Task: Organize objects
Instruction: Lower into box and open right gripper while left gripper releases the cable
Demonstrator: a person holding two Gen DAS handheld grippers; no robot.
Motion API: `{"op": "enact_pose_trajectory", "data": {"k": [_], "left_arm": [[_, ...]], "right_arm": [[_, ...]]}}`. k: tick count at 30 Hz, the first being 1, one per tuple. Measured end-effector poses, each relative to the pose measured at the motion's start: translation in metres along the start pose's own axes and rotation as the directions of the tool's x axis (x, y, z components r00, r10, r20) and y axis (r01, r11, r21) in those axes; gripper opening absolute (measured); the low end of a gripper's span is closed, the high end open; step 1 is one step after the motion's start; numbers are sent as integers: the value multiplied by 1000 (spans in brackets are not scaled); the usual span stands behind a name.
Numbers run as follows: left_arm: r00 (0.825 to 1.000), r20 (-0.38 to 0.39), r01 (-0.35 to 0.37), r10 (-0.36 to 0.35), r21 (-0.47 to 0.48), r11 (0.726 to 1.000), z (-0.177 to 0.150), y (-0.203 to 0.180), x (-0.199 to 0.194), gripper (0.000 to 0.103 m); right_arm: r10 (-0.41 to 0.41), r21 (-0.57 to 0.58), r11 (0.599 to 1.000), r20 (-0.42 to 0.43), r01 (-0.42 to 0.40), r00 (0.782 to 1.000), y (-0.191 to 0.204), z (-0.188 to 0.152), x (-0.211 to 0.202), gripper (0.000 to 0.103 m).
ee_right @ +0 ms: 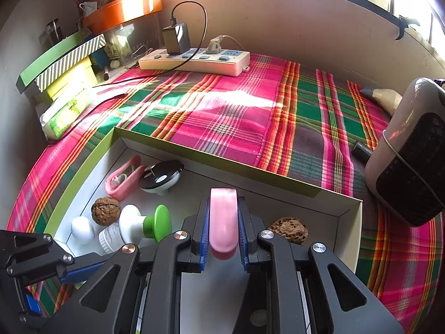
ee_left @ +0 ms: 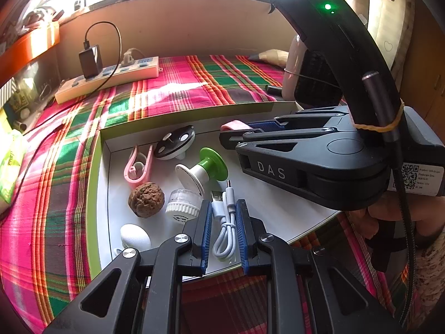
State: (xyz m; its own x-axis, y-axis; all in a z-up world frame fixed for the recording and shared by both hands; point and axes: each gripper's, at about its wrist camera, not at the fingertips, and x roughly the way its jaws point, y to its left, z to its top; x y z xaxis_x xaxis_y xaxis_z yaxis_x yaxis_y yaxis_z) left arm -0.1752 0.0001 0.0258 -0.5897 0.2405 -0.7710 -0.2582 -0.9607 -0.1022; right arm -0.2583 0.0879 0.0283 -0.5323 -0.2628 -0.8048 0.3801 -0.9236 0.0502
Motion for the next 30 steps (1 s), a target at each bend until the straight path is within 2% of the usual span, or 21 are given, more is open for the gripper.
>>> {"op": "enact_pose_trajectory", "data": {"k": [30], "left_arm": [[1000, -6, 13, -13, -23, 1000, 1, 2, 0, 16]], "right_arm": [[-26, -1, 1000, -24, 26, 999, 2, -1, 4, 19]]}}
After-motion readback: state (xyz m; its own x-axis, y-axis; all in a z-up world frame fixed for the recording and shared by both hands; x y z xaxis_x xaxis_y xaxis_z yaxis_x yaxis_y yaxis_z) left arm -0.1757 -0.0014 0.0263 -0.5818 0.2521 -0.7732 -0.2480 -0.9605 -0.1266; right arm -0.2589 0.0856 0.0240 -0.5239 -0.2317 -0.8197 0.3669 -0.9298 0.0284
